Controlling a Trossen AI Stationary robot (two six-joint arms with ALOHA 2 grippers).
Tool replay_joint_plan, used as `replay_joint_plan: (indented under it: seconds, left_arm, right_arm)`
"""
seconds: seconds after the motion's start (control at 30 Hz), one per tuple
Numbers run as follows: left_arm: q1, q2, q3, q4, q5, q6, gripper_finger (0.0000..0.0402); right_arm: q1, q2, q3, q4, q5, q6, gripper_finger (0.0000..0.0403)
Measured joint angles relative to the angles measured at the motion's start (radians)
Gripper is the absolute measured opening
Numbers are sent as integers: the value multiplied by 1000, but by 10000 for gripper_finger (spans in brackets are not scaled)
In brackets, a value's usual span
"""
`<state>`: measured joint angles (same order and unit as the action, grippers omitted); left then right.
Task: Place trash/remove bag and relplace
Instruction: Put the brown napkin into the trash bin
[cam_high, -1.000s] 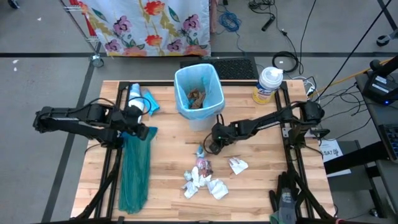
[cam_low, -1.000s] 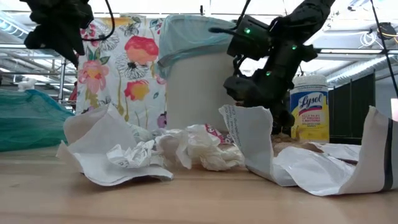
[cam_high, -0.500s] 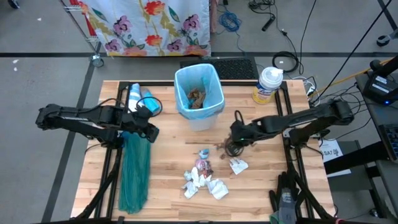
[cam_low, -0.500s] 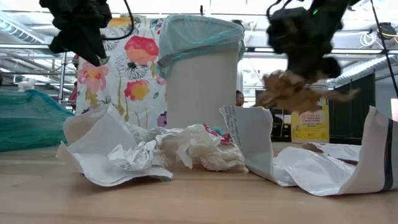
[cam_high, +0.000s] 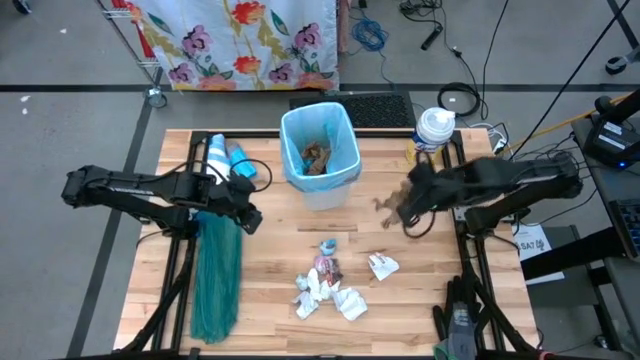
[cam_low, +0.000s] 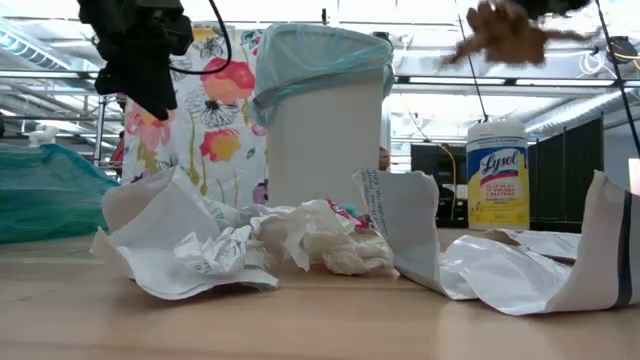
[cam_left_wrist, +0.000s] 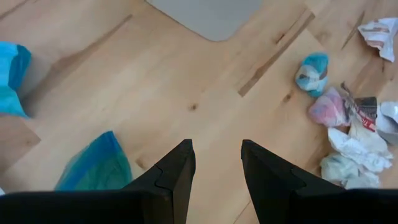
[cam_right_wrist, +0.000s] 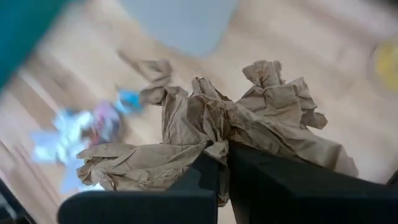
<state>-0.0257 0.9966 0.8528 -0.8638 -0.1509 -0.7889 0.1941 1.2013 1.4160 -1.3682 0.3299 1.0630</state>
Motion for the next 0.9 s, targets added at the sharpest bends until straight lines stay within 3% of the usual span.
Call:
replay_joint_plan:
  seconds: [0.17, 0.3, 0.57, 0.73, 0.9]
  left_arm:
    - [0, 0, 0, 35, -1, 39, 137]
    - [0, 0, 1, 51, -2, 48, 137]
    - [0, 0, 1, 56, -7, 64, 137]
    - [0, 0, 1, 70, -8, 65, 137]
    - [0, 0, 1, 72, -10, 71, 137]
  right_arm:
    - [-44, 50, 227, -16, 136, -134, 0]
    - [-112, 121, 370, 69, 173, -310, 0]
    - [-259, 311, 550, 295, 141, -651, 0]
    - [-359, 425, 576, 391, 127, -716, 0]
    - [-448, 522, 576, 458, -11, -724, 4]
